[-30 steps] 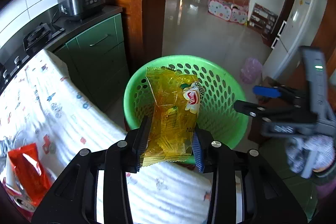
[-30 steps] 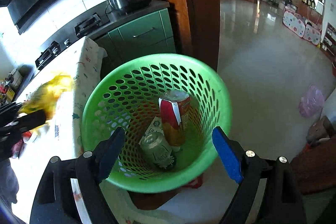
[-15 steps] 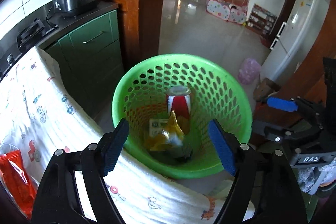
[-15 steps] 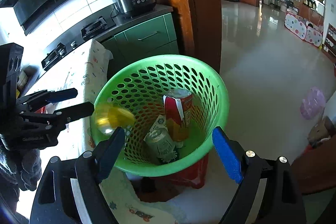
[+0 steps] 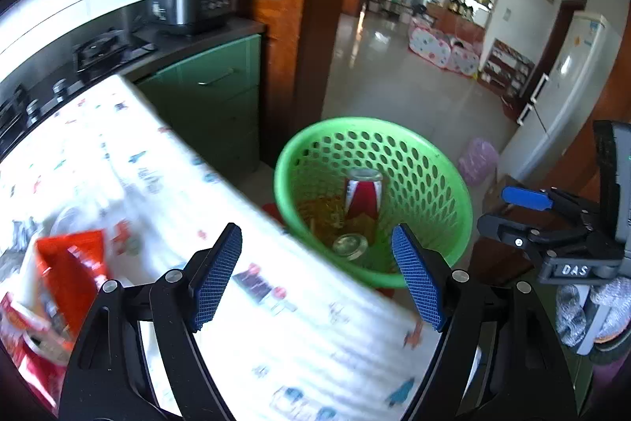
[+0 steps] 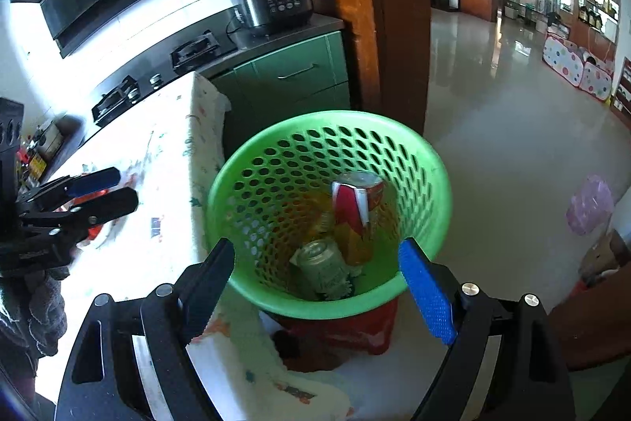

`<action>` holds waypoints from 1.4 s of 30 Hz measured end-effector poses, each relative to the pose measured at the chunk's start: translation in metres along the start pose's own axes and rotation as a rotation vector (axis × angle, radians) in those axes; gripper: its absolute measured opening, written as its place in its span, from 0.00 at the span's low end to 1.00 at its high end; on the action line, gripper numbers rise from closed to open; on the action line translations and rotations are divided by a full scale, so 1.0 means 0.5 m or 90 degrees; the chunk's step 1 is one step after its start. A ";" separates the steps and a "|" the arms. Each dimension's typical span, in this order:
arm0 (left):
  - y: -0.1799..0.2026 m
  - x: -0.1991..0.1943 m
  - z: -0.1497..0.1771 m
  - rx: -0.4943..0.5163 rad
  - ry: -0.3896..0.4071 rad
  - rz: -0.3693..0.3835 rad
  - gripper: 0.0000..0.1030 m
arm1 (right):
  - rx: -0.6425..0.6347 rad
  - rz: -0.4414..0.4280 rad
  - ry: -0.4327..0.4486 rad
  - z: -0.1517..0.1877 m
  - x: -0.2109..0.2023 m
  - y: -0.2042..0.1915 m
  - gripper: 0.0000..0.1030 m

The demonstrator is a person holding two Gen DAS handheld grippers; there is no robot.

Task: Collect trash
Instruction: 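Return both tools to the table and grasp the red can with the left gripper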

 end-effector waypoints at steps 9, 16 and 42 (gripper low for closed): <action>-0.105 -0.166 0.059 -0.010 0.046 -0.095 0.75 | -0.055 -0.057 -0.002 -0.017 -0.018 -0.142 0.80; -0.209 -0.252 0.129 -0.019 0.029 -0.187 0.75 | -0.111 -0.099 -0.001 -0.024 -0.027 -0.262 0.80; -0.364 -0.232 0.244 0.049 -0.100 -0.272 0.75 | -0.207 -0.124 -0.035 -0.024 0.016 -0.438 0.81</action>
Point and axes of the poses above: each gripper's, at about its wrist camera, not at the fingertips, and x roughly the way its jaws point, y to its right, z to its underside, the point moved 3 cm from there along x, roughly the way its jaws point, and after that the axes turned 6 degrees about z, right-handed, at the moved point
